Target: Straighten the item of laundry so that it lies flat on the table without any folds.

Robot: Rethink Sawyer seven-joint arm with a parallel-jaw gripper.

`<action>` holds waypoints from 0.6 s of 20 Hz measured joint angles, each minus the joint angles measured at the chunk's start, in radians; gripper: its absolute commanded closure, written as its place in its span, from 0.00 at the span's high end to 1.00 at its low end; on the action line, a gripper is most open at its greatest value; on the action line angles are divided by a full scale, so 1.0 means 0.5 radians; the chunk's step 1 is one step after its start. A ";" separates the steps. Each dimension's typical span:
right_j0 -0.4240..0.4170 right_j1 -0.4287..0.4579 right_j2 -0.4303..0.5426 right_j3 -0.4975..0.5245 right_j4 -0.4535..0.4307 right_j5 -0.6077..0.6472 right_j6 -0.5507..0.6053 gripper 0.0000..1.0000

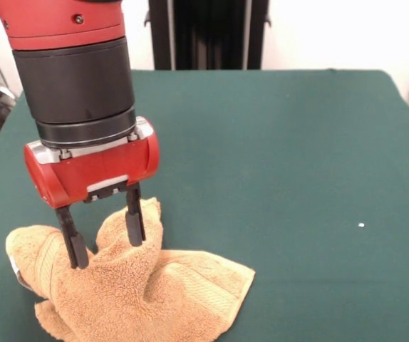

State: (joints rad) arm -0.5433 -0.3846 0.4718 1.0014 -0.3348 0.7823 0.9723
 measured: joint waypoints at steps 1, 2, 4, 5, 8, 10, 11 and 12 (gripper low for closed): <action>0.001 -0.001 -0.005 -0.002 0.000 0.006 0.000 1.00; 0.007 -0.002 -0.017 -0.012 0.000 0.027 0.000 1.00; 0.013 -0.002 -0.027 -0.025 0.000 0.052 0.000 1.00; 0.020 -0.003 -0.039 -0.044 0.000 0.093 0.000 1.00; 0.026 -0.009 -0.054 -0.055 0.000 0.135 0.000 1.00; 0.026 -0.023 -0.076 -0.057 0.000 0.173 0.000 1.00; 0.026 -0.028 -0.083 -0.057 0.000 0.179 0.000 1.00; 0.025 -0.032 -0.086 -0.057 0.000 0.179 0.000 1.00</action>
State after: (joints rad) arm -0.5305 -0.4005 0.4288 0.9727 -0.3348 0.8719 0.9723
